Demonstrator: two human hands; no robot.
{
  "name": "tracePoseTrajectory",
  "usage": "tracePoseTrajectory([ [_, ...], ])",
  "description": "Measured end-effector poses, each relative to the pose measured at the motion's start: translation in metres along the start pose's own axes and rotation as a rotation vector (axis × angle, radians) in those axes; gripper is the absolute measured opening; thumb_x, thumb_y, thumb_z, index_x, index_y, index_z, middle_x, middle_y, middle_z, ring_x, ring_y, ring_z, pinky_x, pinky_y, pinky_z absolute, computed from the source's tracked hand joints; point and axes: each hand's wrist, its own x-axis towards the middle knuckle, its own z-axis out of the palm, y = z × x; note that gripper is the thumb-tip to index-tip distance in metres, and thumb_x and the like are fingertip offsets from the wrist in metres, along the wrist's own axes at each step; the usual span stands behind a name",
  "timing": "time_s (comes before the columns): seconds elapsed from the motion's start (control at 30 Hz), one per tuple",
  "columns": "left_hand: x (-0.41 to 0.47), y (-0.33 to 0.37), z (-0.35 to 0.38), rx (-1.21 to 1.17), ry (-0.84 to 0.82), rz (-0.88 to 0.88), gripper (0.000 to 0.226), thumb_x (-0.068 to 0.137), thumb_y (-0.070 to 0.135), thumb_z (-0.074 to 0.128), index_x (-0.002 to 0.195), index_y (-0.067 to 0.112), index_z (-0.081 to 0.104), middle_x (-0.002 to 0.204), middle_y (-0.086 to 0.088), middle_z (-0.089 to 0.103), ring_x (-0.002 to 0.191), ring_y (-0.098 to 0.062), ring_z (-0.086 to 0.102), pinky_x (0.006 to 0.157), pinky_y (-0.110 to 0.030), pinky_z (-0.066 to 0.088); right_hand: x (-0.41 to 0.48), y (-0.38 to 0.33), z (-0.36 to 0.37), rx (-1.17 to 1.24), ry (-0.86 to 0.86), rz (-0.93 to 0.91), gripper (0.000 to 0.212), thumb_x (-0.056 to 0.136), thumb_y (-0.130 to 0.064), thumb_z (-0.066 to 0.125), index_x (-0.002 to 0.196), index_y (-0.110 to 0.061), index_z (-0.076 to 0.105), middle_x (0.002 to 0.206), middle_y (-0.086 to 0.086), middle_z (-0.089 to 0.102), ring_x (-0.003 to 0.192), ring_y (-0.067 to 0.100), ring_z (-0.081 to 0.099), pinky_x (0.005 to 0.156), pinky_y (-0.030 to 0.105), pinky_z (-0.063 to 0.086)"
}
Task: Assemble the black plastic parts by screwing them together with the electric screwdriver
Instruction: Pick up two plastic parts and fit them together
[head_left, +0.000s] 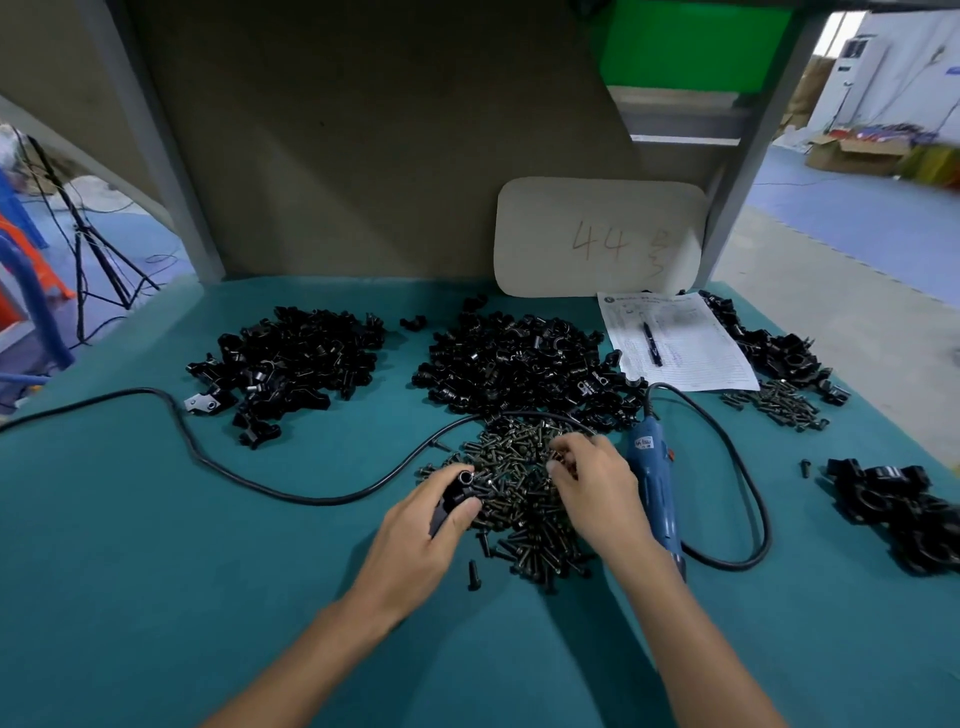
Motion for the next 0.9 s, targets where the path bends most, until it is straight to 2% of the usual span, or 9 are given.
tracePoseTrajectory([
  [0.1,0.000,-0.003,-0.001,-0.013,-0.013,-0.025,0.032,0.101,0.050,0.053,0.133,0.047,0.051,0.098,0.043,0.057,0.081,0.013,0.057,0.069,-0.005,0.040,0.016,-0.002,0.004,-0.104,-0.072,-0.017,0.013,0.103,-0.020,0.059,0.112,-0.016,0.067,0.103,0.000,0.054,0.100,0.023,0.059,0.084,0.035,0.047],
  [0.2,-0.003,-0.004,0.000,-0.011,-0.023,-0.012,0.030,0.102,0.048,0.053,0.132,0.048,0.052,0.096,0.043,0.057,0.084,0.012,0.058,0.070,-0.005,0.040,0.018,-0.004,0.003,-0.100,-0.062,-0.050,0.007,0.103,-0.020,0.059,0.104,-0.017,0.065,0.099,-0.002,0.056,0.092,0.019,0.059,0.080,0.034,0.047],
  [0.33,-0.002,-0.003,-0.001,-0.011,-0.037,0.001,0.028,0.103,0.048,0.053,0.128,0.058,0.048,0.108,0.042,0.056,0.101,0.014,0.056,0.080,-0.002,0.038,0.011,-0.013,-0.013,0.321,0.005,-0.014,0.010,0.106,-0.023,0.051,0.098,-0.029,0.053,0.084,-0.008,0.065,0.069,0.003,0.060,0.061,0.018,0.046],
  [0.4,0.000,-0.005,-0.001,-0.010,-0.044,0.005,0.028,0.102,0.050,0.053,0.129,0.056,0.049,0.119,0.037,0.058,0.112,0.010,0.056,0.087,-0.007,0.042,0.001,-0.025,-0.017,0.500,-0.102,-0.027,0.015,0.107,-0.022,0.051,0.102,-0.035,0.058,0.087,-0.011,0.071,0.078,0.001,0.067,0.067,0.017,0.053],
  [0.47,0.000,-0.007,-0.001,-0.002,-0.041,0.014,0.034,0.101,0.050,0.053,0.135,0.048,0.049,0.123,0.029,0.061,0.115,0.004,0.057,0.094,-0.019,0.047,-0.012,-0.034,-0.011,0.536,-0.206,-0.090,0.018,0.105,-0.023,0.056,0.105,-0.037,0.066,0.088,-0.018,0.070,0.080,0.002,0.068,0.067,0.017,0.053],
  [0.57,0.001,-0.007,0.000,-0.004,-0.045,0.039,0.035,0.102,0.049,0.053,0.136,0.046,0.050,0.124,0.028,0.061,0.116,0.003,0.057,0.094,-0.023,0.048,-0.026,-0.041,0.003,0.792,-0.251,0.025,0.003,0.097,-0.023,0.071,0.099,-0.021,0.071,0.081,-0.006,0.071,0.073,0.010,0.066,0.065,0.024,0.056],
  [0.6,0.001,-0.007,-0.001,-0.003,-0.045,0.040,0.035,0.101,0.051,0.052,0.136,0.047,0.050,0.124,0.029,0.061,0.116,0.004,0.058,0.093,-0.021,0.049,-0.029,-0.042,0.007,0.856,-0.231,0.067,0.008,0.095,-0.023,0.074,0.093,-0.016,0.072,0.077,-0.003,0.070,0.071,0.011,0.064,0.064,0.026,0.056],
  [0.7,0.001,-0.007,-0.001,-0.002,-0.038,0.035,0.034,0.100,0.052,0.052,0.134,0.048,0.049,0.123,0.030,0.060,0.115,0.003,0.058,0.092,-0.021,0.048,-0.033,-0.043,0.015,0.941,-0.226,0.126,0.009,0.093,-0.020,0.076,0.085,-0.015,0.076,0.074,-0.002,0.069,0.069,0.012,0.063,0.062,0.028,0.056],
  [0.9,0.000,-0.008,-0.001,0.005,-0.048,0.027,0.037,0.101,0.053,0.052,0.137,0.046,0.049,0.126,0.030,0.060,0.118,0.006,0.056,0.095,-0.023,0.048,-0.032,-0.043,0.017,1.051,-0.256,0.179,0.007,0.091,-0.018,0.077,0.085,-0.018,0.081,0.075,0.002,0.070,0.069,0.011,0.064,0.063,0.027,0.057],
])
